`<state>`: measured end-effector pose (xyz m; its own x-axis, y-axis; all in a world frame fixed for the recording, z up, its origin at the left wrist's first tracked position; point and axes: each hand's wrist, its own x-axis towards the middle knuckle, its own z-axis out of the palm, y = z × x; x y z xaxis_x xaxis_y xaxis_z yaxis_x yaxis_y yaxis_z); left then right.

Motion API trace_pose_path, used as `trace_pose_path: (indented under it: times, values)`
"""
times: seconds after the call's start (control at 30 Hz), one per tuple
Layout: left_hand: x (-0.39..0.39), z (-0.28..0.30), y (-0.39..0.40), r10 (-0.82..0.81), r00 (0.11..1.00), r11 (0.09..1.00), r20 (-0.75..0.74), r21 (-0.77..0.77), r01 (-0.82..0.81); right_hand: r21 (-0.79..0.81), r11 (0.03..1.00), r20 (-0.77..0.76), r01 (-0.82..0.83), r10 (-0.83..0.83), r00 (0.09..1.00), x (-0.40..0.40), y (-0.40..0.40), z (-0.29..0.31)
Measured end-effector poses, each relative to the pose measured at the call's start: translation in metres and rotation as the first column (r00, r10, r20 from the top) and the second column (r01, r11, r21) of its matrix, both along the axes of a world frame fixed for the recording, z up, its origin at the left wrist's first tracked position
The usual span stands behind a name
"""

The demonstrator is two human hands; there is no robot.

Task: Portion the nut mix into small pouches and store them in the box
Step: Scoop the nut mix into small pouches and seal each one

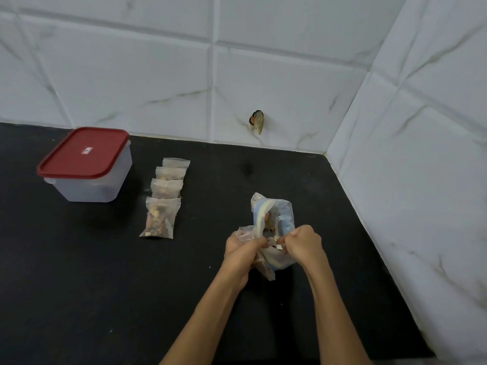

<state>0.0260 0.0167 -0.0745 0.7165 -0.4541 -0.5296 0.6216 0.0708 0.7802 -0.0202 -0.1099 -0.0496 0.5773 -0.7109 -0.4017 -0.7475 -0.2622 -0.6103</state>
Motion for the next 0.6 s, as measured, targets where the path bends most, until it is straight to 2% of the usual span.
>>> trace_pose_path:
  times: [0.17, 0.3, 0.43, 0.53, 0.6]
  values:
    - [0.003, 0.000, 0.000, -0.016, 1.000, 0.987, 0.019, 0.162, 0.013, 0.032, 0.999, 0.024, -0.019, 0.018, 1.000, -0.003, 0.002, -0.002]
    - [0.002, 0.001, 0.004, -0.083, 0.996, 0.984, -0.015, 0.156, 0.085, 0.165, 0.982, 0.057, 0.095, -0.105, 0.993, -0.004, 0.004, -0.003]
    - [0.005, -0.001, 0.009, -0.125, 0.991, 0.982, 0.036, 0.146, 0.119, 0.325, 0.914, 0.125, 0.242, -0.296, 0.947, -0.007, 0.006, -0.008]
    - [0.004, -0.003, 0.011, -0.105, 0.994, 0.986, 0.038, 0.137, 0.099, 0.477, 0.844, 0.190, 0.245, -0.372, 0.909, -0.013, 0.010, -0.013]
    - [0.003, -0.003, 0.013, -0.105, 0.993, 0.986, 0.052, 0.139, 0.097, 0.513, 0.825, 0.204, 0.235, -0.384, 0.901, -0.015, 0.011, -0.013]
